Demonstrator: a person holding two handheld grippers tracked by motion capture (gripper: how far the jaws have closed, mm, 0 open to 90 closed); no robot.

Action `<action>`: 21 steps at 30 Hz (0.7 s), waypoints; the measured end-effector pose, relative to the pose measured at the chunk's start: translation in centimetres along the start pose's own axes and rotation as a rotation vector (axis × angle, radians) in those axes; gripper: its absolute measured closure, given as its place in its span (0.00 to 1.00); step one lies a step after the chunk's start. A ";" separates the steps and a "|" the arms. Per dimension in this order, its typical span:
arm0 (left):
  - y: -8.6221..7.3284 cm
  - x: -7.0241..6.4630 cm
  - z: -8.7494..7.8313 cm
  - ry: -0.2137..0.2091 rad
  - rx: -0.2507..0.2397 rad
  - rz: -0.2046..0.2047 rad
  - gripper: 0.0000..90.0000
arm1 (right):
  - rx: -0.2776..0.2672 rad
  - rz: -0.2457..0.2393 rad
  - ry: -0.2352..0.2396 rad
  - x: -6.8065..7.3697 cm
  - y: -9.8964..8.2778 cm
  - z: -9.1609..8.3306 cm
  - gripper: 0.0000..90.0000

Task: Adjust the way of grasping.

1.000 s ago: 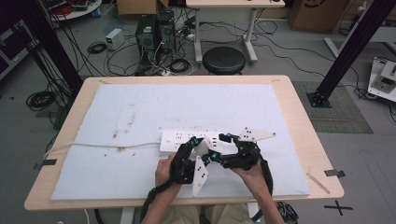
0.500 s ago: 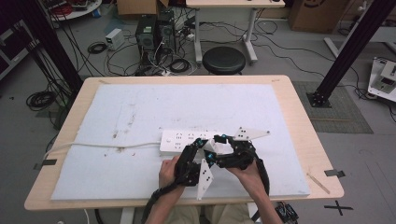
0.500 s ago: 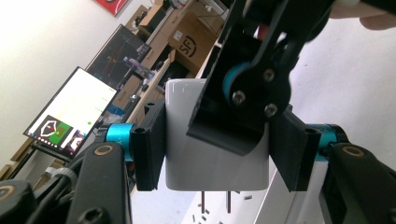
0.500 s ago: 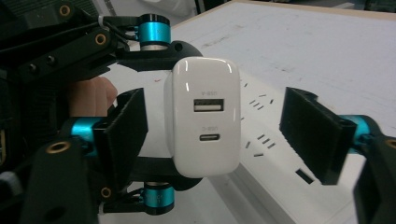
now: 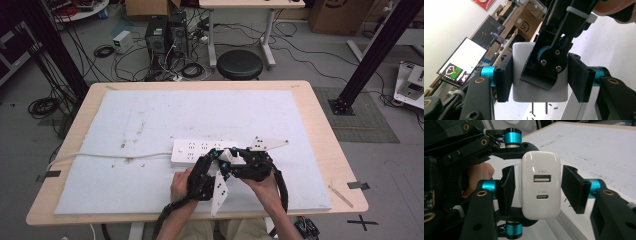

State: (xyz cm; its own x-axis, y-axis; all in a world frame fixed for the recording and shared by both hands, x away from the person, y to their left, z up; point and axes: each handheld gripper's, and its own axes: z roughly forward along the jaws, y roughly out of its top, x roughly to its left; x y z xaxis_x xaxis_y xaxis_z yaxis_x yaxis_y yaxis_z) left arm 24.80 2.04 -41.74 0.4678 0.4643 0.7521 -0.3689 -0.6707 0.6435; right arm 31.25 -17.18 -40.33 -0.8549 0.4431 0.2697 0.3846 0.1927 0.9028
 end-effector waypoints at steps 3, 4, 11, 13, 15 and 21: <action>0.0 0.0 0.0 0.001 0.000 -0.001 0.47 | 0.001 0.000 0.006 0.0 0.0 0.0 0.55; 0.0 0.0 0.0 0.002 -0.002 -0.003 0.47 | 0.002 0.000 0.007 0.0 0.0 0.0 0.57; 0.1 0.0 0.0 -0.001 -0.002 0.001 0.47 | 0.007 0.000 0.019 0.1 0.0 0.1 0.61; 0.1 0.0 0.0 -0.002 -0.003 0.001 0.47 | 0.008 -0.004 0.020 0.1 0.0 0.2 0.62; 0.1 -0.1 0.0 -0.001 -0.006 -0.001 0.47 | 0.006 -0.005 0.022 0.1 0.0 0.1 0.64; 0.0 0.0 0.0 -0.001 -0.004 -0.002 0.47 | 0.002 -0.006 0.027 0.0 0.0 0.2 0.67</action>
State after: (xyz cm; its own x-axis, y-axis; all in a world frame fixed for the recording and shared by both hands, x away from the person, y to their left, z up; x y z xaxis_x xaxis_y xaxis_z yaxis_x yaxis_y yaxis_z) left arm 24.74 2.04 -41.73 0.4692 0.4653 0.7505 -0.3712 -0.6672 0.6457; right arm 31.34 -17.03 -40.41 -0.8665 0.4179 0.2731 0.3799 0.1970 0.9038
